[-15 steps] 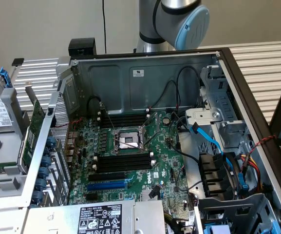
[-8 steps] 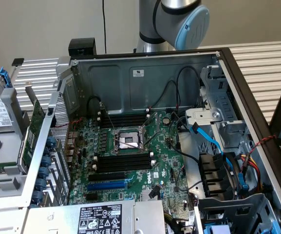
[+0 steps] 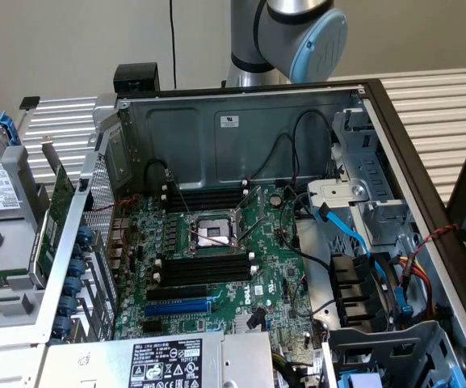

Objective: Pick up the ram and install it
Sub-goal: 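Pick up the ram and move it above insertion slot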

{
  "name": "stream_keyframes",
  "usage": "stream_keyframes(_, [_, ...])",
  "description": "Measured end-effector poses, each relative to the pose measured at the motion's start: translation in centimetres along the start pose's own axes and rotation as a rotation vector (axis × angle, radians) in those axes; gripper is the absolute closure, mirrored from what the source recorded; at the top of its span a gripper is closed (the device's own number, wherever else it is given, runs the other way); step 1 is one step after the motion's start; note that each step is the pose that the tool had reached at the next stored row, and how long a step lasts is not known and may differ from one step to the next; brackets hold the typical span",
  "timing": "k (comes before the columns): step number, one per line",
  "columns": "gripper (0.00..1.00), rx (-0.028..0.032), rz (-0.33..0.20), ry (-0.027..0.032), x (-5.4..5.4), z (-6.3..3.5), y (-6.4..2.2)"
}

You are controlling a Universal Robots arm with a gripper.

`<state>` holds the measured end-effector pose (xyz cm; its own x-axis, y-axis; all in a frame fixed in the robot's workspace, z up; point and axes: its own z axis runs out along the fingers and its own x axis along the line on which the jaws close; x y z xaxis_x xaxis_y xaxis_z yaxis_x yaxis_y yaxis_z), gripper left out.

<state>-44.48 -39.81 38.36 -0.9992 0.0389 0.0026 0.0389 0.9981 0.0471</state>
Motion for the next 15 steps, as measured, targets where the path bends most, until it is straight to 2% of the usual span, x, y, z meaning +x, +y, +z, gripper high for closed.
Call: stream_keyframes(15, [0.89, 0.0006, -0.273, 0.0128, 0.01, 0.35, -0.02])
